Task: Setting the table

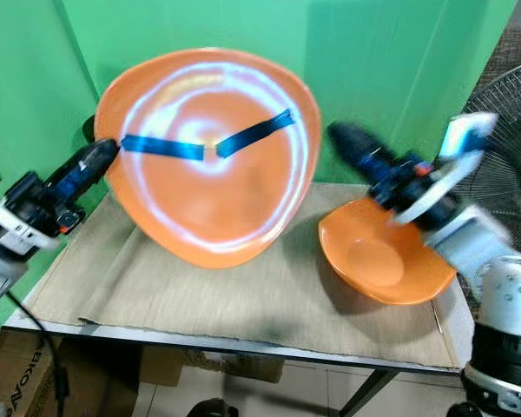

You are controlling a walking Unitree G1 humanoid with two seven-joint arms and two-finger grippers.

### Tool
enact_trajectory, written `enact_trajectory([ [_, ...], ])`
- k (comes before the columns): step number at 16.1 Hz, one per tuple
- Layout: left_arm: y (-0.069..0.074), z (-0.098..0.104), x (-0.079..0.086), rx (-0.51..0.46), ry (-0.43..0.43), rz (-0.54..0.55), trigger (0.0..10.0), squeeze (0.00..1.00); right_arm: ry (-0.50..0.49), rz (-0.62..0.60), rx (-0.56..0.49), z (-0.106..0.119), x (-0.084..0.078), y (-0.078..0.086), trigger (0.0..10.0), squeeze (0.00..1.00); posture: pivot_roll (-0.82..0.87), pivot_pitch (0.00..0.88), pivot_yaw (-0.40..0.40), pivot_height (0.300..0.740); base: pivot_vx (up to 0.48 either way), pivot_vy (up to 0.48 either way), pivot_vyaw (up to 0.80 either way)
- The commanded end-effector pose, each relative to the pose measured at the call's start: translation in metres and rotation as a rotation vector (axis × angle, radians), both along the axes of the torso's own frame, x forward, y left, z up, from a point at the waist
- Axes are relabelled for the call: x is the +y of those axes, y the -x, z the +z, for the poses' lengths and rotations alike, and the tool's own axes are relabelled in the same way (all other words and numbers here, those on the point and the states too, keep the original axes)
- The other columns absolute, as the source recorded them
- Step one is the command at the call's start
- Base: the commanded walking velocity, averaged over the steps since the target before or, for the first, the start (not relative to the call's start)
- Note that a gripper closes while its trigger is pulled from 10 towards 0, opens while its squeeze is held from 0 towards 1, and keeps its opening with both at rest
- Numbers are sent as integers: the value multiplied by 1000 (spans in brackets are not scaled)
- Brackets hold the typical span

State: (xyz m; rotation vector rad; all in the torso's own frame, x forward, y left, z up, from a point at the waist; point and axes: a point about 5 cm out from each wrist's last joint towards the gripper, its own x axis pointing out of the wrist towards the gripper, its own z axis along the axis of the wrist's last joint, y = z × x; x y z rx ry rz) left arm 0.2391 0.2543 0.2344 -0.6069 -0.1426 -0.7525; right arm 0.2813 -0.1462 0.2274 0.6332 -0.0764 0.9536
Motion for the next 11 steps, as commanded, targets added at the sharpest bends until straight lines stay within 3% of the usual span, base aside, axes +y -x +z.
enact_trajectory([
  [1, -3, 6, -5, -40, 20, -37, 0, 0, -11, 39, -16, 5, 5, 4, 10000, 0, 89, 0, 38, 740, 0, 0, 0],
  [7, -18, 6, -23, -48, 53, -124, 0, 0, 82, 80, 17, -8, 15, 9, 10000, 0, 75, 0, 52, 740, 0, 0, 0],
  [8, -20, 7, -24, -52, 55, -133, 0, 0, 79, 81, 18, -9, 15, 9, 0, 0, 75, 0, 53, 740, 0, 0, 0],
  [11, -23, 9, -25, -58, 59, -139, 0, 0, 70, 90, 5, -9, 16, 10, 0, 0, 74, 0, 56, 740, 0, 0, 0],
])
